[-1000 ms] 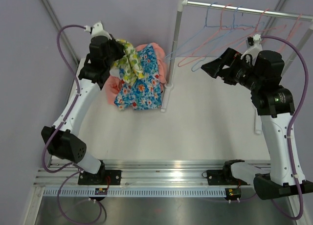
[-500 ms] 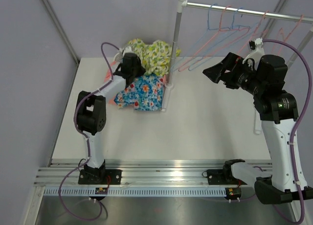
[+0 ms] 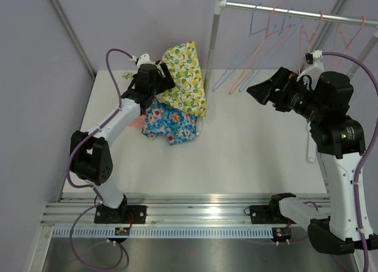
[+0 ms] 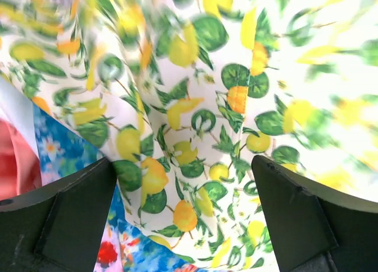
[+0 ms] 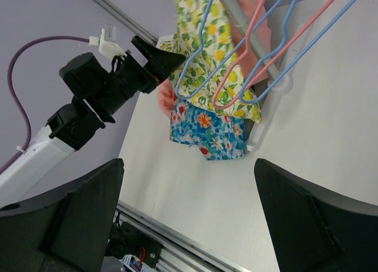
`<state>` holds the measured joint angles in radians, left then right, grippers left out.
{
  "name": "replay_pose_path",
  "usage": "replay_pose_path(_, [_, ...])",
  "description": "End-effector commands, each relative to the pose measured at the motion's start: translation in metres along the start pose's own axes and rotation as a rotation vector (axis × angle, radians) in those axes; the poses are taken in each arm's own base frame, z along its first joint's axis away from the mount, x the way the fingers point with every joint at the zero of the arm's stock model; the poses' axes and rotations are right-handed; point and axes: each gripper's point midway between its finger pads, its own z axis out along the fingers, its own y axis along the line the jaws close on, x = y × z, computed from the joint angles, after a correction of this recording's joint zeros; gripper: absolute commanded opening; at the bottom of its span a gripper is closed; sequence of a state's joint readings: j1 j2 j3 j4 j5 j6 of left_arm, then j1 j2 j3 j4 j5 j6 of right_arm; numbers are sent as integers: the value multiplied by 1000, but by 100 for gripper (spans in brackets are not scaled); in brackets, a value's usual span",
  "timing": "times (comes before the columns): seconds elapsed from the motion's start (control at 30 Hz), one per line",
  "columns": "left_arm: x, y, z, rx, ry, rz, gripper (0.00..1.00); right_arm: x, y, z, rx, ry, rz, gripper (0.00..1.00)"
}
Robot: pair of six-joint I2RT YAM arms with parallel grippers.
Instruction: Remove the skirt from the hanger
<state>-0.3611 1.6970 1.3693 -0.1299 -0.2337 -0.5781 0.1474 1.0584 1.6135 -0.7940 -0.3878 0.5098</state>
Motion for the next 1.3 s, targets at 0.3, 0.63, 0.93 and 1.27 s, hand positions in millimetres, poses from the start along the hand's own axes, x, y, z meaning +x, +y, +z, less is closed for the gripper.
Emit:
replay_pose_path(0.3, [-145, -52, -156, 100, -156, 99, 99, -9, 37, -54, -65, -61, -26, 99])
replay_pose_path(0.63, [-45, 13, -317, 330, -234, 167, 99, -3, 41, -90, -90, -173, -121, 100])
replay_pose_path(0.93, [20, 107, -324, 172, -290, 182, 99, 13, 24, -110, -89, -330, -106, 100])
replay_pose_path(1.27, [25, 139, -325, 79, -365, 133, 99, 21, -10, -163, 39, -583, -58, 99])
